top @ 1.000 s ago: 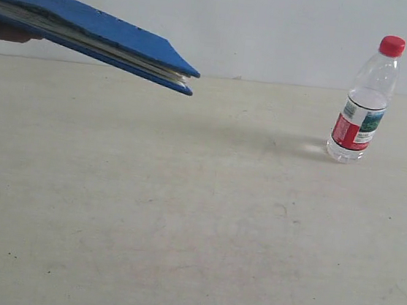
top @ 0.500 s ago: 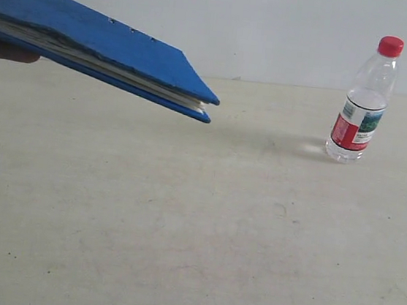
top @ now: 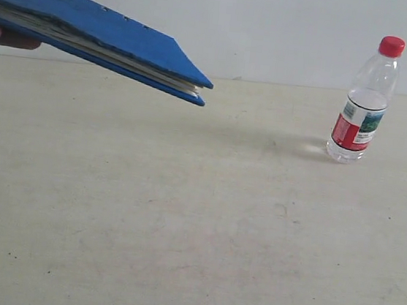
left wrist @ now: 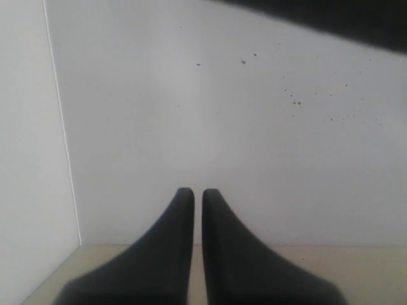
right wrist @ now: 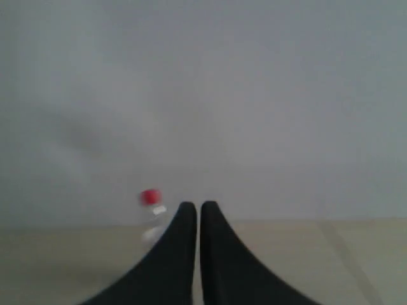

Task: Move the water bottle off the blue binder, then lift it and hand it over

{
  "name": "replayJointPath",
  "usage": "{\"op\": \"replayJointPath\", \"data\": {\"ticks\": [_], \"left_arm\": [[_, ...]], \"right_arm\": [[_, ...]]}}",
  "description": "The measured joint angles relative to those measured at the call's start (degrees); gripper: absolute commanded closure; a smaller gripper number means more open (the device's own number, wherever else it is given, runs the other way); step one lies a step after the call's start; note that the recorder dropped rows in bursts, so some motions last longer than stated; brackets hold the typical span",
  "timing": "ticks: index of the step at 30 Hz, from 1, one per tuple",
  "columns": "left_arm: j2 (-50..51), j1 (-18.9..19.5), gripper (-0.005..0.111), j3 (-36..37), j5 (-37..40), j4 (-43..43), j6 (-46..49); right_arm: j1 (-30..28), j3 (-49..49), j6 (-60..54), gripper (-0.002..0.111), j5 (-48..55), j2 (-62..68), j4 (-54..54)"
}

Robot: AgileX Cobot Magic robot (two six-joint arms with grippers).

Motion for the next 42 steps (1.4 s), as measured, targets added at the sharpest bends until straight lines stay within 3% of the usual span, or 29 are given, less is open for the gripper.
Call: {"op": "replayJointPath", "data": {"ticks": [7, 13, 24, 31, 37, 42], "left_arm": [[0.0, 0.0, 0.102, 0.0, 0.0, 0.0, 0.0], [0.0, 0.0, 0.102, 0.0, 0.0, 0.0, 0.0], [0.0, 0.0, 0.102, 0.0, 0.0, 0.0, 0.0], [0.0, 0.0, 0.102, 0.0, 0.0, 0.0, 0.0], [0.0, 0.0, 0.102, 0.0, 0.0, 0.0, 0.0], [0.0, 0.0, 0.102, 0.0, 0.0, 0.0, 0.0]], "right_arm": [[3.9, 11.3, 3.5, 0.108, -0.1, 0.0, 26.7], [3.9, 20.9, 3.8, 0.108, 0.1, 0.0, 34.8], [3.9, 22.2, 8.0, 0.108, 0.3, 0.0, 11.5], [4.7, 22.1, 11.1, 0.108, 0.3, 0.0, -19.3], [12.4, 15.5, 7.6, 0.108, 0.1, 0.0, -33.8], [19.9, 5.2, 7.9, 0.108, -0.2, 0.0, -33.1]]}}
